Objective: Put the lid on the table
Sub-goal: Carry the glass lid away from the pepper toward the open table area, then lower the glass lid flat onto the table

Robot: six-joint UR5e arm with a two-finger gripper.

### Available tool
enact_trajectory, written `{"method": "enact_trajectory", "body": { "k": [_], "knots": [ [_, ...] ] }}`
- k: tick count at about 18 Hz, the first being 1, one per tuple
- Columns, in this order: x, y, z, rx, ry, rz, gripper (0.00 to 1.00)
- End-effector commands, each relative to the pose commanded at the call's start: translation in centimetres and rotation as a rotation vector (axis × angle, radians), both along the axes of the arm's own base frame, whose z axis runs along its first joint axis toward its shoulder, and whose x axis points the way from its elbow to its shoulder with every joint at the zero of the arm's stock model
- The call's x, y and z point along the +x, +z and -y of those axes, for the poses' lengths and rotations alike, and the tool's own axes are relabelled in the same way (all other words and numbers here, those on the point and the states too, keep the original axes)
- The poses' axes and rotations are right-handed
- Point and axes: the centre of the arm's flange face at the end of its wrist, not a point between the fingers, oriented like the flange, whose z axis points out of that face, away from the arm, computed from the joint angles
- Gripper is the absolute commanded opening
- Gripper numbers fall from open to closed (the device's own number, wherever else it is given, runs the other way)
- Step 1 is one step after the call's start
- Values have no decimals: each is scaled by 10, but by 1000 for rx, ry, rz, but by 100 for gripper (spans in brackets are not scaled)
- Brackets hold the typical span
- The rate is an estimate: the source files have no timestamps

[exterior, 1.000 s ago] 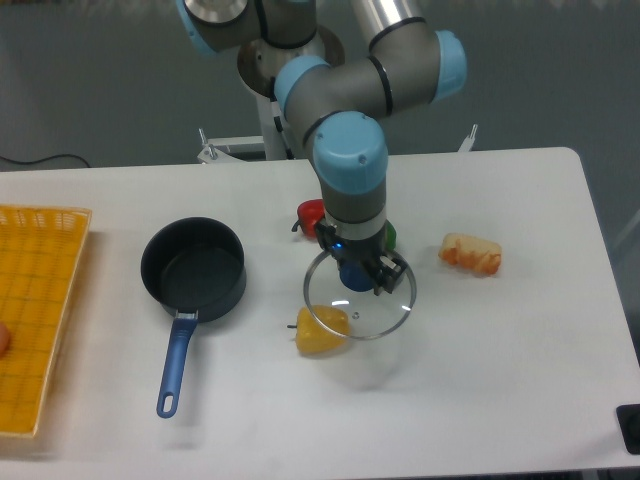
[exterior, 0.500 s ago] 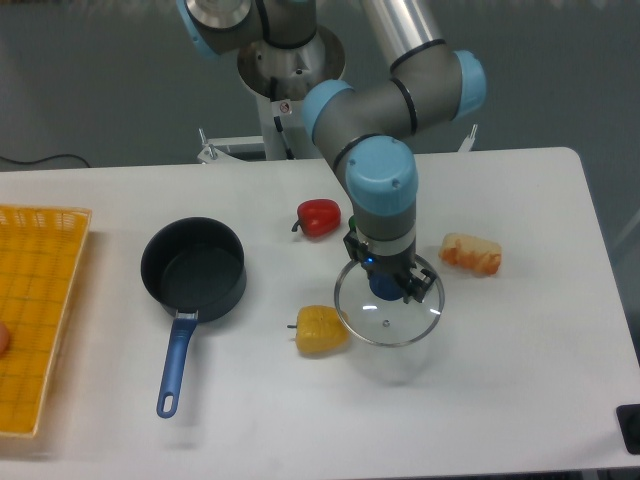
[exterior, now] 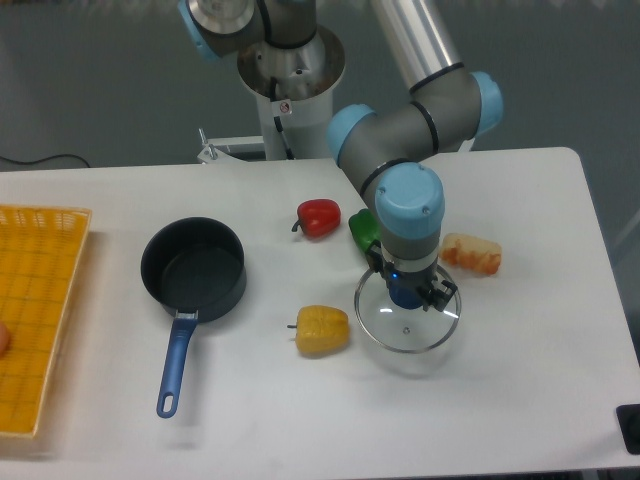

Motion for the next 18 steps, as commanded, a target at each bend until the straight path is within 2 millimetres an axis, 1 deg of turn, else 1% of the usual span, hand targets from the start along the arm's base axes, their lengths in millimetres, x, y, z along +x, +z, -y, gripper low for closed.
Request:
{"method": "enact_trajectory", "body": {
  "k": [3, 11, 18],
  "knots": [
    [-4, -6, -3, -3, 0, 4, 56],
    [-15, -20, 6, -15, 2, 22, 56],
    [-16, -32, 5, -24, 2, 36, 56]
  ]
}}
